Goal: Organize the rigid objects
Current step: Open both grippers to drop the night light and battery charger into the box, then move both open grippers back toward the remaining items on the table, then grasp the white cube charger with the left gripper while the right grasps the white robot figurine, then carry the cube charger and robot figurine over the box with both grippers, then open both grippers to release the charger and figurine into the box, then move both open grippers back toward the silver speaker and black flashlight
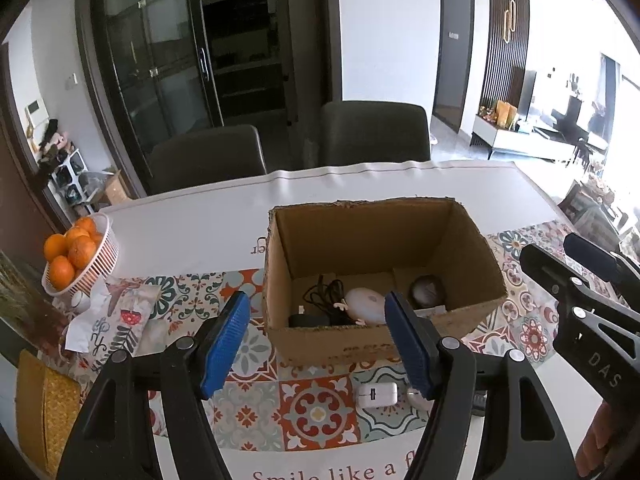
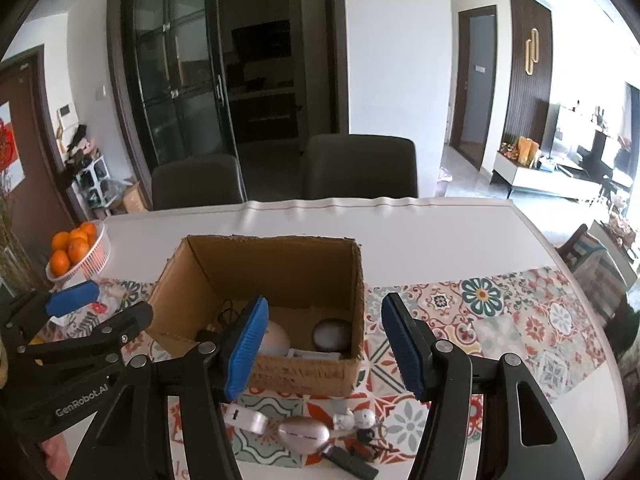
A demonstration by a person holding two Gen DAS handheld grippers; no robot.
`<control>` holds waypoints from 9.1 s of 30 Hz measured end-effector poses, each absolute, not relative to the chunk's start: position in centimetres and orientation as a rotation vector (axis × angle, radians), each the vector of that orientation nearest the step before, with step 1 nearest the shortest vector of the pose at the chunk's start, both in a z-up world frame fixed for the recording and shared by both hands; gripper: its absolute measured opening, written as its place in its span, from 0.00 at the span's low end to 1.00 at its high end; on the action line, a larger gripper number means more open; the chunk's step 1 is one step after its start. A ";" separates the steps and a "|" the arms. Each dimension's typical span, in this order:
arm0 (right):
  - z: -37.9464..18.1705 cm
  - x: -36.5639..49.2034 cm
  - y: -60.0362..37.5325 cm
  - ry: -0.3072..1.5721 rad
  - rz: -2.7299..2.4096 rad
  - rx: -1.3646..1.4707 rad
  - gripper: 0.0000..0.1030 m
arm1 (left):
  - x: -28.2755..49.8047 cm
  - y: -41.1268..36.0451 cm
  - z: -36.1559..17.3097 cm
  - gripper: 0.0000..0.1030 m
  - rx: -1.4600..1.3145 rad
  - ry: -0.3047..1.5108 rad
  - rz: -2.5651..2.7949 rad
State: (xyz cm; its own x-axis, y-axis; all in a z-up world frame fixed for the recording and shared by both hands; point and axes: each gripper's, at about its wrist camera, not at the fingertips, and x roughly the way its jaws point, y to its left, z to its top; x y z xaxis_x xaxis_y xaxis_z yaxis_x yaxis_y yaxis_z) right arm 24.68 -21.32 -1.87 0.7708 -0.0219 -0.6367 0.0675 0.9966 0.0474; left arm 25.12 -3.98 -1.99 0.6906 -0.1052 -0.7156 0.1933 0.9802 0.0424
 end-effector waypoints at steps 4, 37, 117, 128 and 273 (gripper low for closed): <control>-1.8 23.4 -21.4 0.675 -0.055 0.080 0.64 | 23.8 -3.8 -2.1 0.69 0.113 0.775 -0.164; -8.7 18.1 -22.3 0.764 -0.086 0.131 0.71 | 18.7 -4.3 -8.6 0.71 0.096 0.871 -0.167; -22.5 26.5 -25.2 1.064 0.009 0.151 0.54 | 26.3 -7.5 -23.5 0.44 0.036 1.103 -0.227; -20.3 24.4 -24.4 1.006 0.012 0.116 0.54 | 24.8 -7.3 -22.3 0.44 0.036 1.062 -0.241; -4.0 23.4 -23.8 0.774 -0.019 0.095 0.65 | 23.7 -7.1 -3.5 0.76 0.108 0.777 -0.234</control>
